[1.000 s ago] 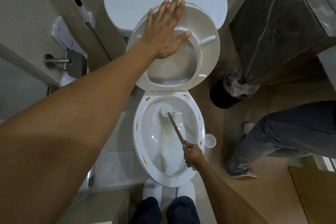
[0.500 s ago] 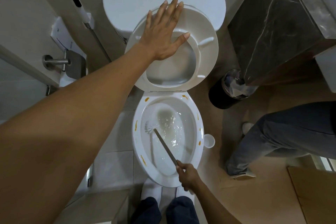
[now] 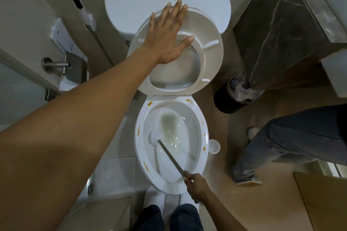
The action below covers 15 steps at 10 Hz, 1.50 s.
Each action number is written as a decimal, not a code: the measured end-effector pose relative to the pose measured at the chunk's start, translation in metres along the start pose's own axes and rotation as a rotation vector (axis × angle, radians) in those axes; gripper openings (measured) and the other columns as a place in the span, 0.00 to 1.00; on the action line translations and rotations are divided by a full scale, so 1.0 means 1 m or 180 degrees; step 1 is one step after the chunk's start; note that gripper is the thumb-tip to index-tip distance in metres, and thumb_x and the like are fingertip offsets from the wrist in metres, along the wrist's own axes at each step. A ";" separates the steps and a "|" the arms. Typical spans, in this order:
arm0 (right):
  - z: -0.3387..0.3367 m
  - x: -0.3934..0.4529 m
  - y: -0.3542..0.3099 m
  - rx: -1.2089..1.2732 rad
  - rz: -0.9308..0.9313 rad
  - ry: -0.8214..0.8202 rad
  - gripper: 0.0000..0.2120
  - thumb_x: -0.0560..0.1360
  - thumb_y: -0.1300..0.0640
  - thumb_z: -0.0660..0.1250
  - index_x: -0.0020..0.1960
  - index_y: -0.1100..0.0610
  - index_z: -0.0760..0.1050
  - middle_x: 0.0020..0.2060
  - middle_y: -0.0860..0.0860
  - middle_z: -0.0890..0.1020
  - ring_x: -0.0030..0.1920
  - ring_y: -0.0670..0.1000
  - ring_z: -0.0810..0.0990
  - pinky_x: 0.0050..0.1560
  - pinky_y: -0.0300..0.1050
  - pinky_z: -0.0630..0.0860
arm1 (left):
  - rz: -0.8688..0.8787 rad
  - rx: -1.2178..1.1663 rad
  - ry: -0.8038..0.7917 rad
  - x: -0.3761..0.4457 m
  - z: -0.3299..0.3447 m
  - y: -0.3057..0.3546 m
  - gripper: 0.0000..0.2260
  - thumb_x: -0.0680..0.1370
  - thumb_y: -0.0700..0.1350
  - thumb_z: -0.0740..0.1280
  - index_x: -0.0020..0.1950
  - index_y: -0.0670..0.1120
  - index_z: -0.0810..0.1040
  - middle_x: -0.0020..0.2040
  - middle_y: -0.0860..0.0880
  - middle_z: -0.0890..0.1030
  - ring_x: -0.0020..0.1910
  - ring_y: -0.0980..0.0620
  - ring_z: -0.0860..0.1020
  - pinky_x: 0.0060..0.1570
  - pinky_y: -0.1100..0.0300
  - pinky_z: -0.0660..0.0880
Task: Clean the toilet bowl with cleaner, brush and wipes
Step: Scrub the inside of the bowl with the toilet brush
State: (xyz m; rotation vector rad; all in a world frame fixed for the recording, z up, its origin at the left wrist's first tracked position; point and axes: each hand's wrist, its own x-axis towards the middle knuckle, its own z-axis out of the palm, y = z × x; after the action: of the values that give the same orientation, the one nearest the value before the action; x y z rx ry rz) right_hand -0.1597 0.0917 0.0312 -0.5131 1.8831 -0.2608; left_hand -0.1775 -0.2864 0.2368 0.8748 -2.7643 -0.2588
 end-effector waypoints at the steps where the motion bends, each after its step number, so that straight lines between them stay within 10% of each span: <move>1: -0.011 0.027 -0.036 0.0148 0.0030 0.0072 0.18 0.81 0.51 0.57 0.66 0.60 0.72 0.34 0.49 0.73 0.29 0.46 0.71 0.24 0.36 0.68 | 0.0010 0.0022 0.0014 0.000 0.000 -0.001 0.34 0.79 0.64 0.48 0.78 0.48 0.41 0.78 0.48 0.41 0.77 0.46 0.41 0.72 0.40 0.40; 6: -0.032 0.020 -0.038 0.0468 0.0243 -0.0278 0.18 0.82 0.53 0.58 0.70 0.54 0.69 0.32 0.51 0.67 0.28 0.47 0.62 0.23 0.36 0.63 | 0.0024 0.0029 0.0030 0.001 0.000 -0.001 0.34 0.79 0.64 0.48 0.78 0.47 0.41 0.78 0.47 0.42 0.77 0.45 0.41 0.72 0.40 0.40; 10: -0.035 0.049 -0.063 0.1521 0.0330 0.0602 0.17 0.81 0.57 0.56 0.68 0.57 0.71 0.28 0.51 0.68 0.24 0.49 0.65 0.23 0.37 0.62 | 0.0006 0.0046 -0.0028 0.000 -0.004 -0.001 0.34 0.80 0.63 0.49 0.78 0.47 0.41 0.78 0.48 0.41 0.77 0.46 0.41 0.72 0.40 0.40; 15: -0.057 0.020 -0.066 -0.0065 0.0218 -0.0349 0.14 0.80 0.56 0.59 0.65 0.53 0.71 0.32 0.50 0.67 0.27 0.48 0.62 0.24 0.37 0.62 | -0.0001 0.0052 -0.0020 0.001 -0.001 0.000 0.34 0.79 0.64 0.48 0.78 0.48 0.40 0.78 0.48 0.41 0.77 0.46 0.41 0.72 0.39 0.41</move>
State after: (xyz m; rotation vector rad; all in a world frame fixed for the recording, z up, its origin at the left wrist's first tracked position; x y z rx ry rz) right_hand -0.2041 0.0201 0.0625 -0.4666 1.7945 -0.1650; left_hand -0.1774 -0.2872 0.2377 0.8798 -2.7759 -0.2397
